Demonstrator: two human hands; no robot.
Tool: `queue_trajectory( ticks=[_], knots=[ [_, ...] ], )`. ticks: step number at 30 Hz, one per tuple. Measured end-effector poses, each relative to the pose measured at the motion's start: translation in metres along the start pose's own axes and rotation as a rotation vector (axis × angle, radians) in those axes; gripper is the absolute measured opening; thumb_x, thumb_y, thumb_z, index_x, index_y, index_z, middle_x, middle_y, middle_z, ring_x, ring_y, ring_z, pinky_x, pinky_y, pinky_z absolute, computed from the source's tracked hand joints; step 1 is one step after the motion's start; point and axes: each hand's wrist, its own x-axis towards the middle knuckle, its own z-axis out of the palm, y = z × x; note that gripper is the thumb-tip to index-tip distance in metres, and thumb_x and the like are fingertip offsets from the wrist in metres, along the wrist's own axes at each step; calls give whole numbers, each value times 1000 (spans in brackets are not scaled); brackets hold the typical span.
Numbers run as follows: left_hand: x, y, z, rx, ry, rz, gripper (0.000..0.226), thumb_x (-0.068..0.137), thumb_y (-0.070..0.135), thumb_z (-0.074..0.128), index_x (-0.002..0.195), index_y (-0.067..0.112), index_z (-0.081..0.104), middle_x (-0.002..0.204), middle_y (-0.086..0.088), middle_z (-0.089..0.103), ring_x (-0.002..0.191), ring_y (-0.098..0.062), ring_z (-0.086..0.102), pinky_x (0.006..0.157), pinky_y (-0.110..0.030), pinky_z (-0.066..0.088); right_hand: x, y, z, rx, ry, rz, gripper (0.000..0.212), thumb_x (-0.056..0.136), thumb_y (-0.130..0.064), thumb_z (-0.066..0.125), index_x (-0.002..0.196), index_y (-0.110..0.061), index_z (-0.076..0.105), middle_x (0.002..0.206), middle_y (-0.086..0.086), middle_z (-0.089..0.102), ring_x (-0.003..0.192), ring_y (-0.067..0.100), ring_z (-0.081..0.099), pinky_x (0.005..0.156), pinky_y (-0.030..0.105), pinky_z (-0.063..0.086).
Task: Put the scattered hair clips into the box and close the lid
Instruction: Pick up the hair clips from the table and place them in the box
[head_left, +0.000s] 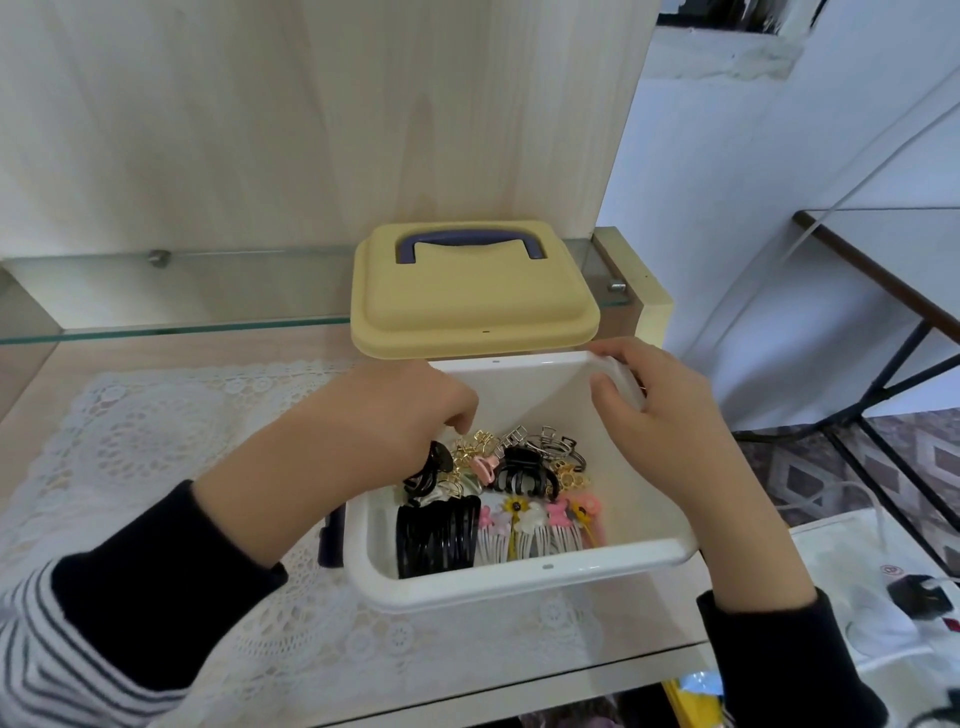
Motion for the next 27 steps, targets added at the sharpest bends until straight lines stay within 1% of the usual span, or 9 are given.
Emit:
queue_trajectory(
  ticks=[2,4,8,10,14,17,20,23,27],
  knots=[
    [-4,-3,0,-85,53,29,46,88,1,42,117,35,56,120,16,57,109,-10,54,88,-27,46,0,-2,0,15,-2,10,28,93,-18,50,119,-22,59,106,-10,59,94,3,48,71,-4,32],
    [-9,-5,3,-199,156,76,43,88,2,41,113,32,60,109,18,57,107,-8,55,85,-27,46,-1,-3,-1,52,-4,34,26,93,-18,50,116,-24,60,101,-15,59,94,5,51,71,2,35],
    [-19,-13,18,-475,530,154,39,80,3,41,99,27,65,94,20,59,89,-4,58,74,-21,46,-2,-3,-5,227,-1,147,20,93,-19,51,102,-36,60,92,-29,60,87,-10,58,65,5,42],
    [-24,-11,25,-580,701,116,35,79,0,43,95,23,65,95,13,61,84,-7,57,74,-19,44,-2,-3,-9,362,-6,247,19,93,-21,53,96,-36,65,90,-24,66,82,-7,61,67,13,46],
    [-31,-6,37,-824,893,-95,27,81,3,47,94,22,60,99,6,60,99,-7,56,90,-20,43,-6,-2,-17,531,-2,435,23,92,-23,53,103,-34,69,97,-9,71,86,11,64,78,31,51],
    [-38,-2,46,-1079,911,-251,18,84,13,49,96,24,56,102,6,59,102,-11,57,87,-29,46,-12,-2,-18,541,-29,439,29,93,-21,48,111,-35,68,103,-13,68,89,6,62,70,26,49],
    [-43,4,51,-1317,850,-378,14,87,21,51,101,23,54,100,5,58,86,-12,56,73,-27,43,-18,0,-17,543,-53,423,34,92,-22,48,117,-37,65,111,-16,65,96,3,61,71,24,46],
    [-46,4,52,-1474,705,-514,12,93,28,49,104,29,54,102,5,60,83,-13,59,73,-33,48,-20,4,-14,596,-62,426,35,94,-19,48,120,-36,64,118,-11,66,104,9,63,84,30,50],
    [-49,8,55,-1529,494,-573,14,99,38,41,100,38,55,95,6,62,84,-15,61,75,-36,48,-23,3,-12,597,-53,407,37,94,-15,48,126,-29,61,121,-6,65,105,12,62,79,28,47]
  ],
)
